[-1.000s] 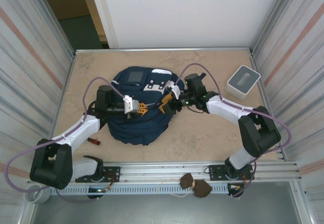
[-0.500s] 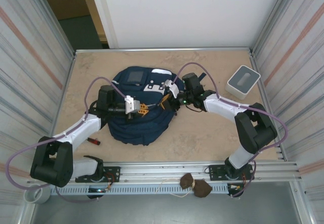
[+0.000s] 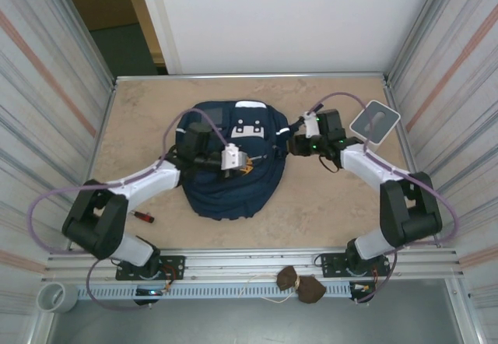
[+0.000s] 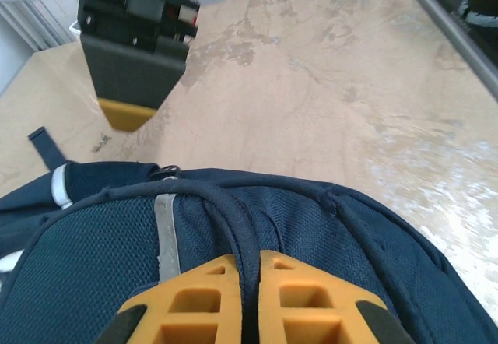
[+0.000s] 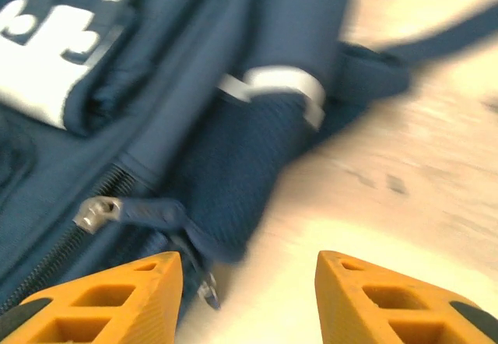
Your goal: Pack the student bag
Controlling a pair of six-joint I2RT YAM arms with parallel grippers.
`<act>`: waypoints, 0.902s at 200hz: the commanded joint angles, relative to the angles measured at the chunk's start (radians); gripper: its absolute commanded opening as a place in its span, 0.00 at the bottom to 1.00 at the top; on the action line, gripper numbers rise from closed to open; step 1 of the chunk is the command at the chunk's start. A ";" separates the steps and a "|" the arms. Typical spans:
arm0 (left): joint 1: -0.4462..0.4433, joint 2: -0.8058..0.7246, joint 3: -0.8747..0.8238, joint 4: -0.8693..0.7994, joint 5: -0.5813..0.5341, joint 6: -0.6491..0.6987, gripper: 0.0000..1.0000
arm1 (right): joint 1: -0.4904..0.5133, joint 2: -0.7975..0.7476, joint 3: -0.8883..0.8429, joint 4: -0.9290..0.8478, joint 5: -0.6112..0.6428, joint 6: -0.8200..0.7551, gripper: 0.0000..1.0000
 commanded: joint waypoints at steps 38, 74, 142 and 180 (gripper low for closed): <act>-0.075 0.024 0.133 0.075 -0.192 -0.247 0.58 | -0.009 -0.221 -0.043 -0.138 0.348 0.077 0.60; 0.042 -0.182 -0.028 0.230 -0.347 -0.552 0.78 | -0.007 -0.336 -0.095 -0.087 0.497 0.072 0.79; 0.337 -0.487 -0.422 0.306 -0.933 -0.741 0.99 | -0.022 -0.341 -0.272 0.132 0.782 0.058 0.99; 0.468 -0.465 -0.514 0.356 -0.947 -0.743 0.99 | -0.045 -0.240 -0.394 0.380 0.767 -0.025 0.99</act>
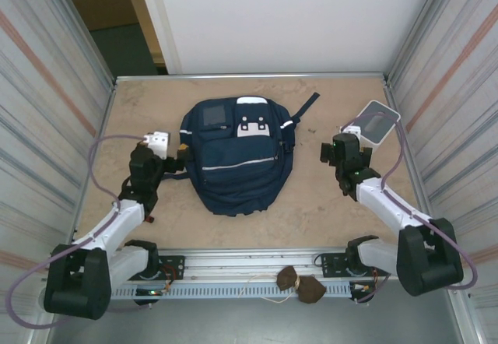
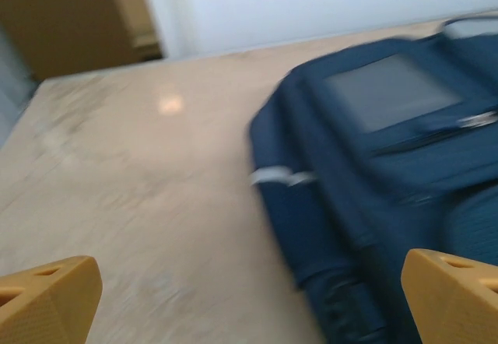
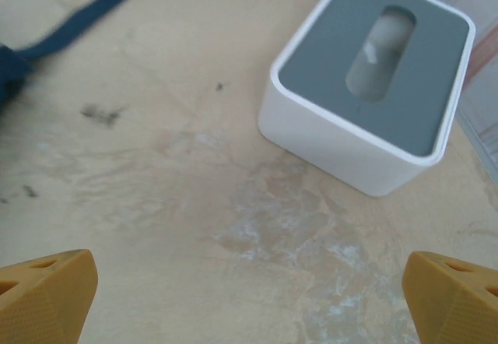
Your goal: Pack the student bag
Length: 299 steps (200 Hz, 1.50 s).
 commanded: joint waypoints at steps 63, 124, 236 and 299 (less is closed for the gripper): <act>0.075 0.134 -0.097 0.260 -0.009 -0.005 0.99 | -0.043 0.160 -0.102 0.373 -0.075 -0.132 0.99; 0.123 0.345 -0.038 0.425 0.150 -0.014 0.99 | -0.151 0.144 -0.192 0.608 -0.301 -0.143 0.99; 0.139 0.486 0.044 0.390 0.201 -0.011 0.99 | -0.290 0.357 -0.155 0.765 -0.430 -0.085 0.99; 0.138 0.485 0.044 0.391 0.200 -0.011 0.99 | -0.289 0.361 -0.161 0.783 -0.430 -0.087 0.99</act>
